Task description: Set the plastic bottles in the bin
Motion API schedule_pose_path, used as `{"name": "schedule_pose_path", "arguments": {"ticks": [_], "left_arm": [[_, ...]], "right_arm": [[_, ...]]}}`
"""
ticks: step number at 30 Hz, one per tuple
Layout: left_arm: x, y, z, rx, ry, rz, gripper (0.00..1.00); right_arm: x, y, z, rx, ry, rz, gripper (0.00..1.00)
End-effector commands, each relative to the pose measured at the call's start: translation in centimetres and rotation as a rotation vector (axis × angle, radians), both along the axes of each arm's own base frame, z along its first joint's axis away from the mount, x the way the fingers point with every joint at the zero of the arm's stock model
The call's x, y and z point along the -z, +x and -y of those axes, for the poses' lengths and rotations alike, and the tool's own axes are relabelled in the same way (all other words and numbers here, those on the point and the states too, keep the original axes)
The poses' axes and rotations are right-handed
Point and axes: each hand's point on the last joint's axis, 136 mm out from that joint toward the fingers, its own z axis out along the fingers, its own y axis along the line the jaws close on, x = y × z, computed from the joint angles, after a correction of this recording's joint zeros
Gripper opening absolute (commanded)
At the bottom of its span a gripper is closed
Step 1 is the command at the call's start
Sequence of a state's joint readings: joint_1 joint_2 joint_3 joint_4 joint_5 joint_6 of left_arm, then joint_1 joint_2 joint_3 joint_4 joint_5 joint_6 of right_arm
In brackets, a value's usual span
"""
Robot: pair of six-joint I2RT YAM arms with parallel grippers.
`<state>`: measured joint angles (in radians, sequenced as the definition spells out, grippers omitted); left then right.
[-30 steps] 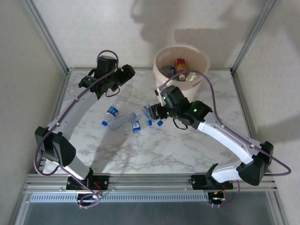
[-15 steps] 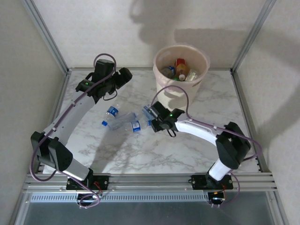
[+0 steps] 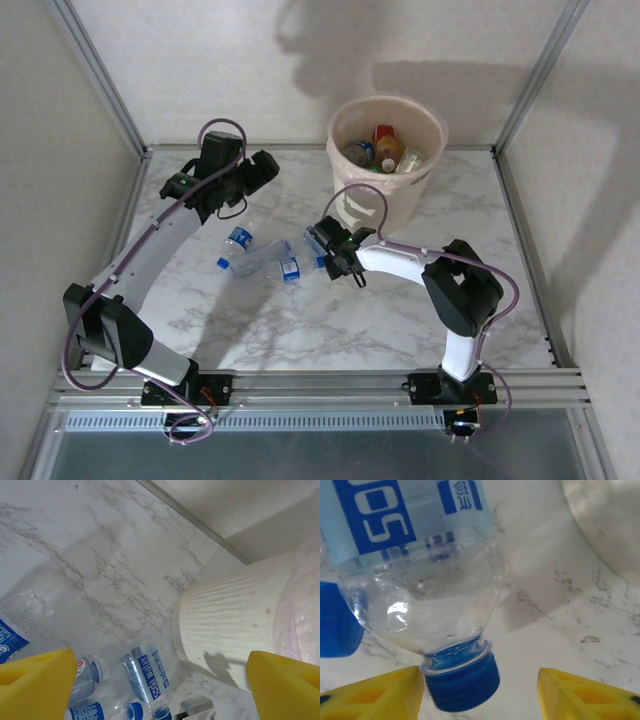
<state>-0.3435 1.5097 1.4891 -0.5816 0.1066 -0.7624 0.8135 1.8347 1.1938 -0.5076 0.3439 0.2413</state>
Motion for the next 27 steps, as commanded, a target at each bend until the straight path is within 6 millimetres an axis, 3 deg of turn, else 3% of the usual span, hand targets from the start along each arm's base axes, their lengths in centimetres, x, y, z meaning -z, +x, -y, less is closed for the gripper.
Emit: {"name": "schedule_pose_path", "arguments": {"ticks": [1, 10, 19, 27], "left_arm": [[-0.1, -0.5, -1.0, -0.014, 0.035, 0.004, 0.88], [-0.1, -0.3, -1.2, -0.02, 0.028, 0.009, 0.87], [0.0, -0.2, -1.3, -0.018, 0.023, 0.007, 0.86], [0.3, -0.1, -1.3, -0.022, 0.022, 0.003, 0.86]], "right_arm": [[-0.1, 1.3, -0.6, -0.018, 0.009, 0.015, 0.61], [1.6, 1.4, -1.7, -0.047, 0.028, -0.032, 0.6], [1.3, 1.1, -1.9, -0.049, 0.043, -0.031, 0.36], [-0.5, -0.5, -1.8, -0.062, 0.064, -0.004, 0.23]]}}
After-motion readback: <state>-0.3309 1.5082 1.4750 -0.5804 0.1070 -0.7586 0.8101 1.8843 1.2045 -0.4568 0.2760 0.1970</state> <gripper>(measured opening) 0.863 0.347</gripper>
